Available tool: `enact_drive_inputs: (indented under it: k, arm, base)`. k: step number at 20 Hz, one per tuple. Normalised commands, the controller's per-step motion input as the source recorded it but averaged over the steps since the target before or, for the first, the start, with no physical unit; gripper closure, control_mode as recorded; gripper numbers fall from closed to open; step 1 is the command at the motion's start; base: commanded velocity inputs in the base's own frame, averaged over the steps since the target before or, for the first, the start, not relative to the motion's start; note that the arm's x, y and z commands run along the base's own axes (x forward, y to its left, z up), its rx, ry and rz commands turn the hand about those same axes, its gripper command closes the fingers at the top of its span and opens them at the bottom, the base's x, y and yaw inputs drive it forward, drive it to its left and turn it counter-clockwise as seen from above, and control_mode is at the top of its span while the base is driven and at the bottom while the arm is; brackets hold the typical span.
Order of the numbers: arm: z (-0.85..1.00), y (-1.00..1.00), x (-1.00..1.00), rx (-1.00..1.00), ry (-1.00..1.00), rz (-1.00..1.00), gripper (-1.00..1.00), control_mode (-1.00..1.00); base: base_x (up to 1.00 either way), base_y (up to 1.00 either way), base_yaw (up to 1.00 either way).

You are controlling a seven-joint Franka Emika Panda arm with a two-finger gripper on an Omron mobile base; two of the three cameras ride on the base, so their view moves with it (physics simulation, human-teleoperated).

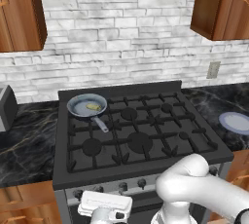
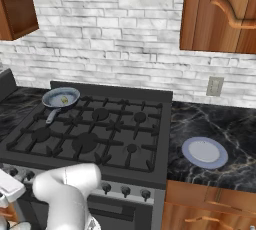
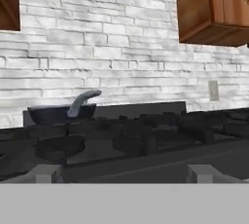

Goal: Pick up the butter stick and place it in the pan. Then turn on the burner for the pan.

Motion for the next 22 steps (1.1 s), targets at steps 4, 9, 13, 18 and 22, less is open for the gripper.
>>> enact_drive_inputs:
  k: [4, 9, 13, 18, 22]
  arm:
    - [-0.38, 0.12, 0.37, 0.0, -0.01, 0.01, -1.0, -1.0]
    - [-0.54, 0.19, 0.36, 0.0, 0.0, 0.05, -1.0, -1.0]
    - [-0.57, 0.31, 0.2, 0.0, 0.0, 0.11, -1.0, -1.0]
    - [-0.59, 0.17, 0.2, 0.01, -0.01, 0.11, -1.0, -1.0]
    - [-0.54, 0.0, 0.15, 0.05, -0.04, 0.1, -1.0, -1.0]
  base:
    - [0.0, 0.0, 0.0]
    - [0.0, 0.0, 0.0]
    - [0.0, 0.0, 0.0]
    - [0.0, 0.0, 0.0]
    - [0.0, 0.0, 0.0]
